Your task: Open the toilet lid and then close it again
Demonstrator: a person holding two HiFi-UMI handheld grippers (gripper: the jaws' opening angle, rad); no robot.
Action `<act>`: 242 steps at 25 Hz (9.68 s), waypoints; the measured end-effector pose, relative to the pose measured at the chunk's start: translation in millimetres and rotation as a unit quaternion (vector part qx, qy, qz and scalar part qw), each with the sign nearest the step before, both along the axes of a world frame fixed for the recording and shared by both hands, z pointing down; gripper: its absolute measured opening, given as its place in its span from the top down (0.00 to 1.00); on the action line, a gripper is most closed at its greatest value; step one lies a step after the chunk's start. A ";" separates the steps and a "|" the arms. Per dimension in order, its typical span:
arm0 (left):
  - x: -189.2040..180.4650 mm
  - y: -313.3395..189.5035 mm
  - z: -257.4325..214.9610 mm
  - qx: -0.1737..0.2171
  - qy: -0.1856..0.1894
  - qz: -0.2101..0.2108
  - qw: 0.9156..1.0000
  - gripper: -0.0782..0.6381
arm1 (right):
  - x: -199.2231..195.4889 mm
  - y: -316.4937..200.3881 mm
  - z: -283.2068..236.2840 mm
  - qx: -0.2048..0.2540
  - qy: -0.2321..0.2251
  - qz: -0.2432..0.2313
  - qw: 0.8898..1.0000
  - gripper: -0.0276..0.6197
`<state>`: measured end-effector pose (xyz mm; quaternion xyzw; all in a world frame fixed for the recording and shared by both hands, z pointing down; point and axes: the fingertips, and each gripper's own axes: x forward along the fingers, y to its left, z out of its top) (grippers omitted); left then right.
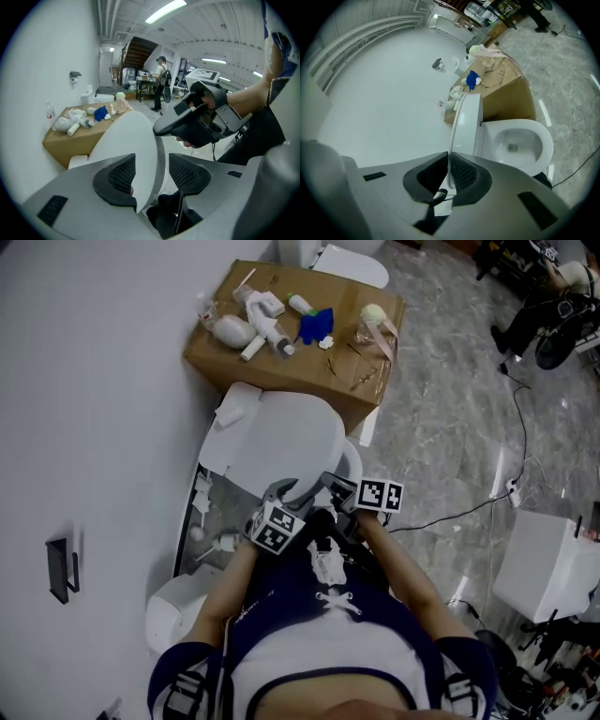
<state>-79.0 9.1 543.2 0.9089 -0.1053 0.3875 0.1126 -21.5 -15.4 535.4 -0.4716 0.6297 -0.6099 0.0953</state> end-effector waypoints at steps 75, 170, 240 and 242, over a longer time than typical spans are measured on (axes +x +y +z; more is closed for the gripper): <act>-181.2 -214.6 -76.3 0.052 0.013 -0.167 0.984 0.60 | -157.2 -104.2 -116.6 0.327 0.323 -0.277 0.844 0.95; -283.5 -215.7 -101.0 0.069 0.251 -0.465 0.846 0.88 | -245.4 -261.3 -114.2 0.291 0.245 -0.286 0.879 0.94; -227.3 -182.2 -89.5 0.059 0.183 -0.422 0.886 0.88 | -204.5 -213.4 -110.7 0.180 0.040 -0.233 0.955 0.89; -223.2 -181.9 -89.1 0.058 0.184 -0.419 0.887 0.88 | -198.3 -207.3 -109.9 0.179 0.038 -0.230 0.956 0.89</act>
